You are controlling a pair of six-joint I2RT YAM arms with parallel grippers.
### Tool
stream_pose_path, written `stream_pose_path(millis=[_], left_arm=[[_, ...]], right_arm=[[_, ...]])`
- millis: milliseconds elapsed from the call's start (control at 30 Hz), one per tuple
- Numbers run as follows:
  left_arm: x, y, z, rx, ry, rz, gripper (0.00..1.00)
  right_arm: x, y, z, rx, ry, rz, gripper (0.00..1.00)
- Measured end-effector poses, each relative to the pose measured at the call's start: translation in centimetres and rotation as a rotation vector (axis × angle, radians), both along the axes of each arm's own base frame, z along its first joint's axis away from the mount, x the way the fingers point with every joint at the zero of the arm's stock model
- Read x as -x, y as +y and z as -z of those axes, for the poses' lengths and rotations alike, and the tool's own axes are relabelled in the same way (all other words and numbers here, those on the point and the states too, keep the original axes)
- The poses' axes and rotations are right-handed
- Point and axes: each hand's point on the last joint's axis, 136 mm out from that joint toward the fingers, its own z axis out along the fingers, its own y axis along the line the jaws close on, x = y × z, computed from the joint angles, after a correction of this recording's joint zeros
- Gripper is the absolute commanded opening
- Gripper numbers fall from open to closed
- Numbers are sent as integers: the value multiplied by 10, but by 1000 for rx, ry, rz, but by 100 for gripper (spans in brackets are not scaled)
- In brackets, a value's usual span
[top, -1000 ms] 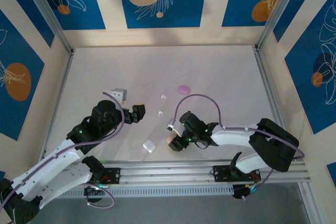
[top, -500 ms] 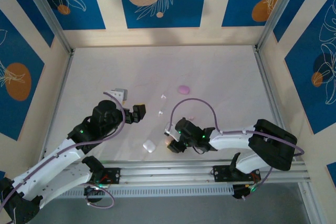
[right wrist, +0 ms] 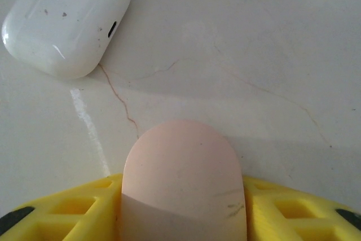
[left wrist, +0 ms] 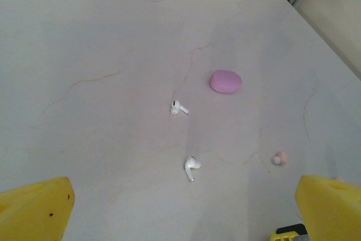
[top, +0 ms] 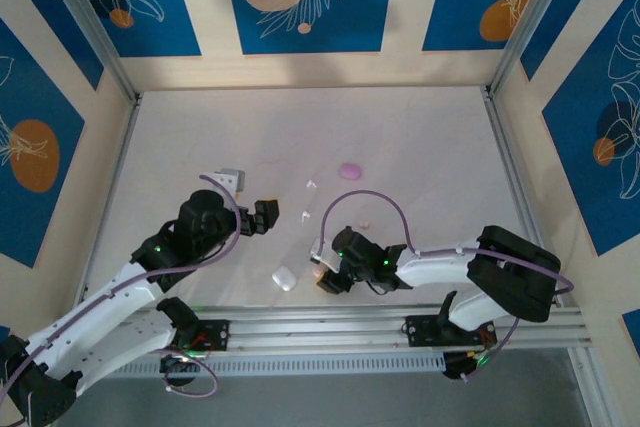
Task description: Insert the wireless bluetooth earbuds into the charging case
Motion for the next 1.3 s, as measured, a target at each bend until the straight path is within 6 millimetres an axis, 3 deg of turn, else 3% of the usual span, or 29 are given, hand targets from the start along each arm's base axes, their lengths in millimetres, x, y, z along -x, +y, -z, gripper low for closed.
stream_pose_path(millis=[200, 333, 433, 533, 700, 900, 1033, 1300], left_arm=[[-1, -1, 6, -8, 20, -3, 100], [-2, -3, 8, -5, 34, 0, 100], [0, -9, 4, 12, 39, 27, 100], [4, -19, -2, 46, 38, 85, 100], [13, -47, -14, 124, 58, 227, 100], [18, -80, -27, 203, 105, 374, 99], [25, -93, -27, 240, 138, 450, 92], [37, -111, -27, 291, 183, 563, 63]], right_arm=[[-1, 2, -2, -7, -27, -8, 27], [5, -4, -10, -23, -49, -21, 25], [2, -2, -41, -99, -116, -27, 25], [-5, 1, -87, -220, -213, -29, 25], [-19, -1, -149, -351, -349, -16, 25], [-33, 0, -184, -398, -433, -6, 25], [-41, -1, -191, -409, -455, 12, 26], [-47, 1, -201, -440, -470, 17, 26]])
